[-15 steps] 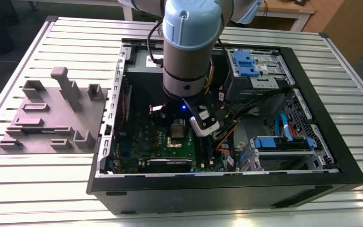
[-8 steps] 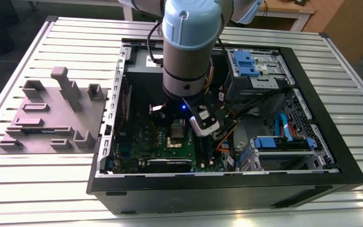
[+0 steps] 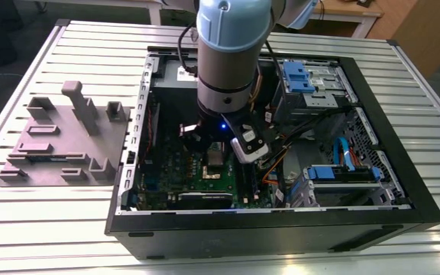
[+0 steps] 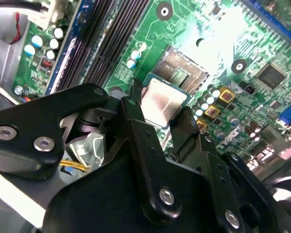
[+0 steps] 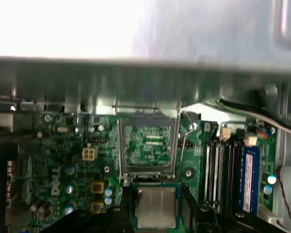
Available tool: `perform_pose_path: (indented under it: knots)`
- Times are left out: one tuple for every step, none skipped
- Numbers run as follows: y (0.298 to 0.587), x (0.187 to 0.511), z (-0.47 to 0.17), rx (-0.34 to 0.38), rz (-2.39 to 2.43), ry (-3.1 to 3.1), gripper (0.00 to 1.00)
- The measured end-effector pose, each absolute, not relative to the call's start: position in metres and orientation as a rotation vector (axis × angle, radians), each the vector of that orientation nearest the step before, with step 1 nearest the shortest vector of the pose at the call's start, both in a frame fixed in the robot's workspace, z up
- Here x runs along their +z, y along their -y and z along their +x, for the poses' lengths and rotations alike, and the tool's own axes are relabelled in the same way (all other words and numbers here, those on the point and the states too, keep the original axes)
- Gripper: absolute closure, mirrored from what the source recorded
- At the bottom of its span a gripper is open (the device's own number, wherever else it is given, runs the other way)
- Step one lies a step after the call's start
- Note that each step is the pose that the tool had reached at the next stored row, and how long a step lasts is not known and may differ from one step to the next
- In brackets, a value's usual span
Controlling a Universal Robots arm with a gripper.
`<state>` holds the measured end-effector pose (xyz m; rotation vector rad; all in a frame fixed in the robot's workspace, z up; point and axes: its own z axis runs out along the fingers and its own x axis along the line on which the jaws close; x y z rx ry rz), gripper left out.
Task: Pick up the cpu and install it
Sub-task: 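Place the cpu into insertion slot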
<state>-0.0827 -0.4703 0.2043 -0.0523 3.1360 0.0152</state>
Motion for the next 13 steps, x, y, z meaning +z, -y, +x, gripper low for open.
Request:
perform_pose_path:
  knots:
    - [0.4720,0.2040,-0.0832,0.015,-0.052,-3.136,0.52]
    - [0.4734,0.2034,-0.0843,0.015,-0.052,-3.136,0.52]
    - [0.4746,0.2025,-0.0853,0.015,-0.052,-3.136,0.52]
    - [0.4754,0.2014,-0.0860,0.015,-0.053,-3.136,0.52]
    - [0.4757,0.2000,-0.0864,0.015,-0.053,-3.137,0.52]
    - [0.4761,0.1988,-0.0867,0.015,-0.053,-3.138,0.52]
    - [0.4765,0.1978,-0.0869,0.015,-0.053,-3.139,0.52]
    - [0.4773,0.1970,-0.0869,0.015,-0.053,-3.139,0.52]
    - [0.4782,0.1963,-0.0870,0.015,-0.052,-3.140,0.52]
    - [0.4792,0.1958,-0.0871,0.015,-0.050,-3.140,0.52]
    - [0.4801,0.1954,-0.0872,0.015,-0.049,-3.140,0.52]
    - [0.4809,0.1951,-0.0873,0.015,-0.047,-3.140,0.52]
    - [0.4816,0.1948,-0.0874,0.015,-0.044,-3.140,0.52]
